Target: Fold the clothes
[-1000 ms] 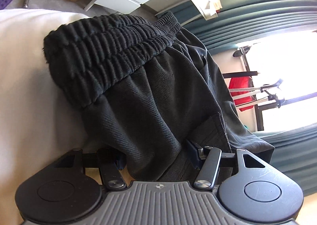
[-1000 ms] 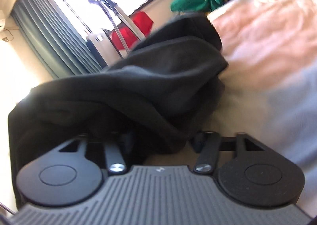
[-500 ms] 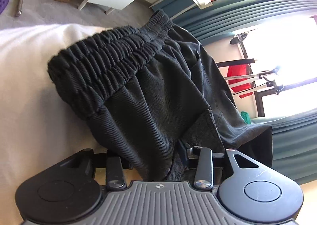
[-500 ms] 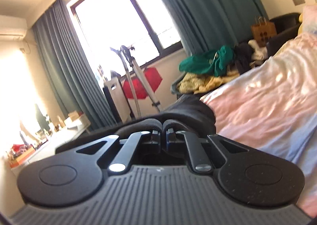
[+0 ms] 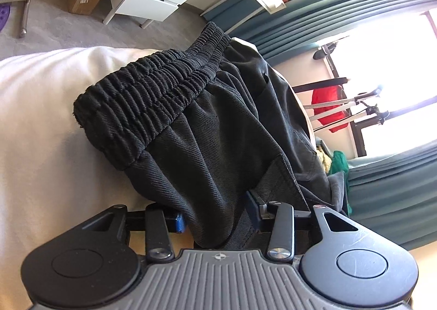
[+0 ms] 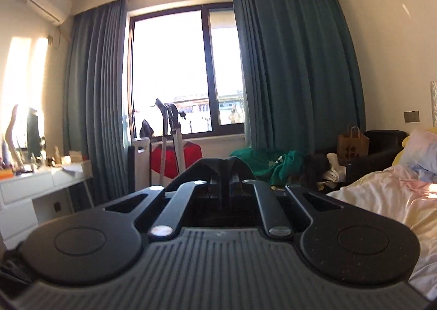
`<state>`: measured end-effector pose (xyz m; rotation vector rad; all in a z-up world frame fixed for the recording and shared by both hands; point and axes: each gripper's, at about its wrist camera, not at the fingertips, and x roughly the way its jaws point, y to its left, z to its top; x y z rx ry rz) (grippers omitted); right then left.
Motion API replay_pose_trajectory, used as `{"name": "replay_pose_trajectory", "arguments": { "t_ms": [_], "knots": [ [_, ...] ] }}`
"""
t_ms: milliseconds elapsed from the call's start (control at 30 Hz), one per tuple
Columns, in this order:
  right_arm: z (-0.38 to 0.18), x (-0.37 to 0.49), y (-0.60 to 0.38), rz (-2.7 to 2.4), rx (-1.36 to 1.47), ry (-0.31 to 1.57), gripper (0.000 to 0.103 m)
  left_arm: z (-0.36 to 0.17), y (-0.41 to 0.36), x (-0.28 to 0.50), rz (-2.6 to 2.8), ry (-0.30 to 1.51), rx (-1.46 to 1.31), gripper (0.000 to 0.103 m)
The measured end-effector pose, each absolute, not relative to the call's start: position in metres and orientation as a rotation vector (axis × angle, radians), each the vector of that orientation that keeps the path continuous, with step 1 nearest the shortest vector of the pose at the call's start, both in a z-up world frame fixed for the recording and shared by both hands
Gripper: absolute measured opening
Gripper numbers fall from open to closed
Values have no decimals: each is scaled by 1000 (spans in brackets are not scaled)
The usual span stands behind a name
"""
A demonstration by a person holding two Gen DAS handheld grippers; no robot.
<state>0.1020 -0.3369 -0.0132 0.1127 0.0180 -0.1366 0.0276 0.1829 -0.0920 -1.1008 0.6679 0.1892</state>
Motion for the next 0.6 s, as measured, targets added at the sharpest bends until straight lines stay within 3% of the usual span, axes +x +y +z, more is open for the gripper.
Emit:
{"name": "replay_pose_trajectory", "arguments": {
  "t_ms": [200,300,400,467,500,600],
  "knots": [
    [-85,128,-392,-175,344,286,11,-95,178,31,211,676,-1078,48],
    [-96,116,-417,-137,505,342,19,-98,179,33,216,675,-1074,48],
    [-94,84,-432,-79,656,330,36,-101,177,29,213,678,-1105,49],
    [-95,59,-437,-82,724,330,80,-103,176,24,207,682,-1135,49],
    [-96,48,-439,-104,757,330,87,-104,175,22,204,684,-1151,49],
    [-101,20,-455,-105,886,305,89,-103,170,12,205,680,-1167,49]
  ]
}}
